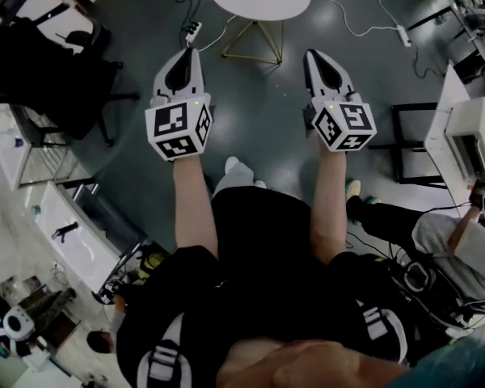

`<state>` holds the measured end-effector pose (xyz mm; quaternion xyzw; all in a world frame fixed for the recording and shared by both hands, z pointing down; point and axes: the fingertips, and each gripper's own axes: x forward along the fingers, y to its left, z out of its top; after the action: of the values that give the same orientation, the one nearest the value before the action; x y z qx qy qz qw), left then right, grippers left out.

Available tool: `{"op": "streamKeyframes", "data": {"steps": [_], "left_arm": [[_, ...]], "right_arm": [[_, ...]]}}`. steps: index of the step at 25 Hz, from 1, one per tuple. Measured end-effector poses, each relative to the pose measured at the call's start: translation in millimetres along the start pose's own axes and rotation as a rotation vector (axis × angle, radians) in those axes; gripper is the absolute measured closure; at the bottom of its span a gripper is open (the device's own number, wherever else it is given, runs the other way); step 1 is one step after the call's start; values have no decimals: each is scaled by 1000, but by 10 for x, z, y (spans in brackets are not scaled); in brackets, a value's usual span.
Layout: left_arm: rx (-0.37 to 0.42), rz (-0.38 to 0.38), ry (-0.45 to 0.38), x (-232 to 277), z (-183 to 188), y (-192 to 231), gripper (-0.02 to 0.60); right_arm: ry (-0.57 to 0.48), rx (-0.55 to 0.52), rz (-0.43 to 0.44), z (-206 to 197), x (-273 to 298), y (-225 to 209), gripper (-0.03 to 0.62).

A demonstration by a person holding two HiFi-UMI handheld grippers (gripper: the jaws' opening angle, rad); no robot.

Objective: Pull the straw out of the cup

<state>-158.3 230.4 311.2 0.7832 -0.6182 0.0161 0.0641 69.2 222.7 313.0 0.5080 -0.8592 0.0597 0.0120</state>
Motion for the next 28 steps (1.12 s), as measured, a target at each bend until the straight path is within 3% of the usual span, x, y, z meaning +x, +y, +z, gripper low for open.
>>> {"op": "streamKeyframes", "data": {"steps": [10, 18, 23, 28], "left_arm": [[-9, -74, 2, 573, 142, 448, 572], [3, -146, -28, 911, 397, 582, 572], [10, -177, -39, 1071, 475, 491, 572], [-30, -221, -52, 1131, 525, 463, 572]], "right_arm": [[-39, -58, -12, 190, 921, 345, 577], [-73, -77, -61, 362, 1148, 248, 577], [-96, -42, -122, 397, 1066, -27, 577], [-72, -33, -115, 303, 1113, -57, 577]]}}
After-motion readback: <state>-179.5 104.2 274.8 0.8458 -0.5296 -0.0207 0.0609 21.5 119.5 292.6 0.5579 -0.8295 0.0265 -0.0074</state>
